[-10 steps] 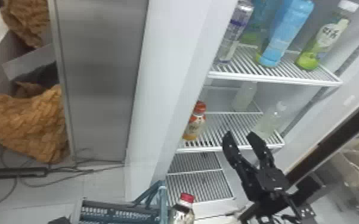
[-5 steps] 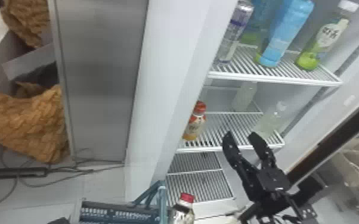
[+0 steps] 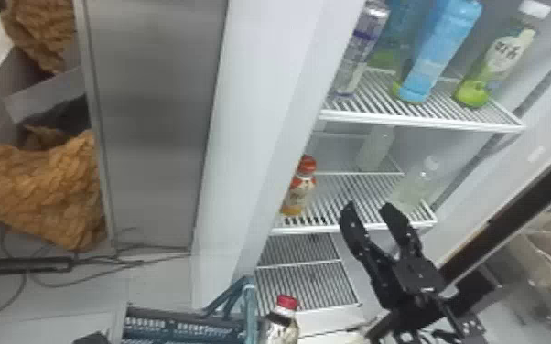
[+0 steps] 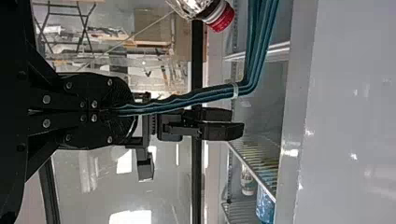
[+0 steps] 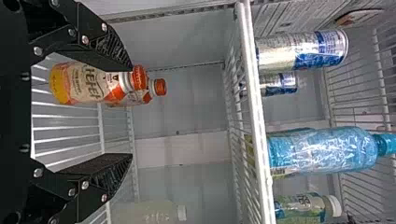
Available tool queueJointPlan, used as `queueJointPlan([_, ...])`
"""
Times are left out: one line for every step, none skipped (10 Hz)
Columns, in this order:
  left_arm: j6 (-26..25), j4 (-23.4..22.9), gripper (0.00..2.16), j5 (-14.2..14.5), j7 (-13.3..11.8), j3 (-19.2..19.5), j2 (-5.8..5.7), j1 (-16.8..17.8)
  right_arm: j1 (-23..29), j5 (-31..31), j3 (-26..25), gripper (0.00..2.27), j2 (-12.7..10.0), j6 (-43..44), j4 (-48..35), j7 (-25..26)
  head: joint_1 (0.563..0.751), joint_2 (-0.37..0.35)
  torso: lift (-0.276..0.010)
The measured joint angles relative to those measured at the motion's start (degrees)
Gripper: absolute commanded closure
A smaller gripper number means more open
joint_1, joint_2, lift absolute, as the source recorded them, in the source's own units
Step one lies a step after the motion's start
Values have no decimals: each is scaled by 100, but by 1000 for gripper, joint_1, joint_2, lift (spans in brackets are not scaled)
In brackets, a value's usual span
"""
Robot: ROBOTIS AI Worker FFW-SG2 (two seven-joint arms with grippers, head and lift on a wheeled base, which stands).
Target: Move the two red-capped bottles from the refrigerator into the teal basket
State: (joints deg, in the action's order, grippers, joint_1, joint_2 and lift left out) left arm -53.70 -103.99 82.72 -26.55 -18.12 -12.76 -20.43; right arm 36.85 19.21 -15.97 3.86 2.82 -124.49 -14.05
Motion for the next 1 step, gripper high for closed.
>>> queueJointPlan([-1,0,1142,0,0,-4,-4,9,-1,6,6,403,1,0,9,0,695,-350,-224])
